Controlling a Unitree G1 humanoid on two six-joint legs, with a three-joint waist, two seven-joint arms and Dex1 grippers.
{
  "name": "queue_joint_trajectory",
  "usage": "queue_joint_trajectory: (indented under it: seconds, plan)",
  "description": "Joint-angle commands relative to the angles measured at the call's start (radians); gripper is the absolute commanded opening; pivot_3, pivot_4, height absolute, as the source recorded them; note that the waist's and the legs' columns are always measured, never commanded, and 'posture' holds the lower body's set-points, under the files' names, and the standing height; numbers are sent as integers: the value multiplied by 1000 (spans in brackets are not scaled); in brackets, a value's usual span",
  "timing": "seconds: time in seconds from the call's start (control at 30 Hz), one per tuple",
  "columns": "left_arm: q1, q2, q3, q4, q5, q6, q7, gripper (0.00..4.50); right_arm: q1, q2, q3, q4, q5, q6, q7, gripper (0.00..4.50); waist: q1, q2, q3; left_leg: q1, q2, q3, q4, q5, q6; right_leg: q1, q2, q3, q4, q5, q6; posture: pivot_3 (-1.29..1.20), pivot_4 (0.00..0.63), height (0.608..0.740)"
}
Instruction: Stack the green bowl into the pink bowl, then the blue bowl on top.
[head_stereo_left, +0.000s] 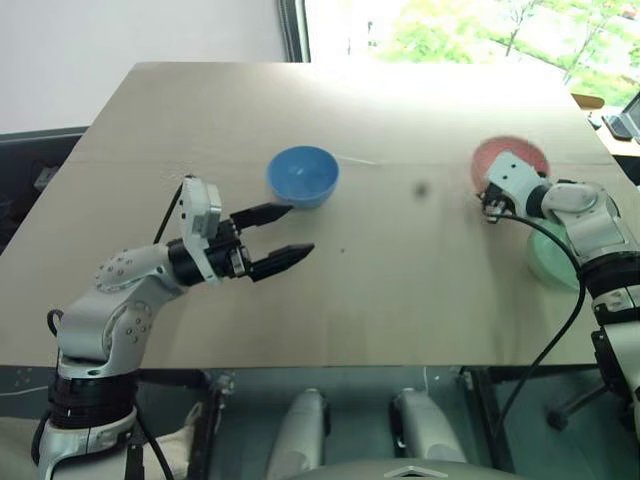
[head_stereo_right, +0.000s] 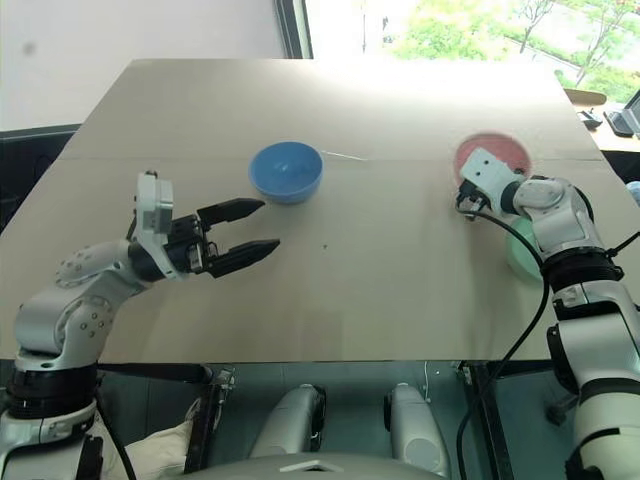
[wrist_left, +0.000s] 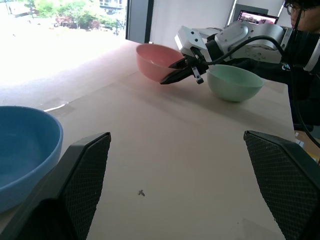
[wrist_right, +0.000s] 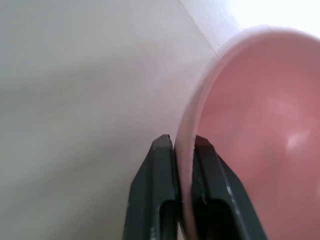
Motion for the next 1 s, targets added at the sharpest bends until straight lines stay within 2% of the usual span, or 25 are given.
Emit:
queue_joint_trajectory:
  seconds: [0.03,0.1,0.2,0.27,0.33,0.43,0.57,0.6,0.63,0.7,0.83,0.87,0.9,1.0]
  plan:
    - [-13,3,22,-33,-25,-4,15,4500,17,-14,-21,-144,11,13,50,70,0,0,0,0,0,0,0,0,1,0,0,0,0,0,0,0,150,740]
    - [-24,2,18,-14,-21,-7,15,4500,75,-22,-30,-312,41,73,95,70,1,0,0,0,0,0,0,-1,1,0,0,0,1,0,0,0,150,740]
    - [-32,4,18,13,-12,-14,8,4500,233,-22,-41,-752,191,328,182,70,4,0,0,0,0,-2,0,-1,1,0,0,-1,1,0,0,0,150,740]
    - [-35,6,19,31,-6,-18,3,4500,346,-11,-23,-1036,262,500,170,70,5,0,0,-1,0,-3,0,-1,2,0,0,-2,0,0,0,0,150,740]
    - [-40,8,16,46,1,-25,-2,4500,431,-3,17,-1219,272,598,136,70,5,0,0,-1,0,-4,0,-1,2,1,0,-3,0,0,0,0,150,740]
    - [-51,8,5,56,8,-32,-10,4500,496,11,80,-1309,236,669,74,70,5,0,0,-1,0,-5,3,-1,2,2,0,-4,2,0,0,0,150,740]
    - [-76,2,-13,61,10,-33,-18,4500,463,60,104,-1260,195,722,-19,70,4,0,0,1,-1,-5,11,-1,2,4,1,-4,8,0,0,0,150,740]
    - [-84,1,-17,67,13,-34,-19,4500,450,63,108,-1239,182,720,-32,782,4,0,0,2,-1,-5,12,-1,2,4,1,-3,10,0,0,0,150,740]
    - [-91,-1,-22,72,15,-36,-19,4500,439,66,108,-1220,174,722,-44,1006,4,0,0,3,-1,-5,13,-1,2,5,1,-3,12,0,0,0,150,740]
    - [-99,-3,-29,79,17,-38,-22,4500,428,57,112,-1198,162,713,-51,1995,4,0,0,4,-1,-6,13,-1,2,5,2,-3,13,0,0,0,150,740]
    - [-112,-12,-44,87,23,-42,-32,4500,434,29,107,-1181,114,682,-82,3253,4,0,0,1,-1,-6,13,-1,2,3,2,-4,13,0,0,0,150,740]
    - [-114,-14,-45,88,23,-41,-32,4500,437,29,101,-1182,112,684,-88,3814,4,0,0,0,-1,-6,13,-1,2,2,1,-4,13,0,0,0,150,740]
    - [-116,-15,-47,88,24,-41,-33,4500,439,28,89,-1189,114,691,-91,3983,4,0,0,0,-1,-6,13,-1,2,2,1,-3,13,0,0,0,150,740]
    - [-118,-17,-52,89,24,-42,-35,4500,463,9,7,-1276,174,732,-63,3983,4,0,0,0,-1,-6,12,-1,2,2,1,-3,13,0,0,0,150,740]
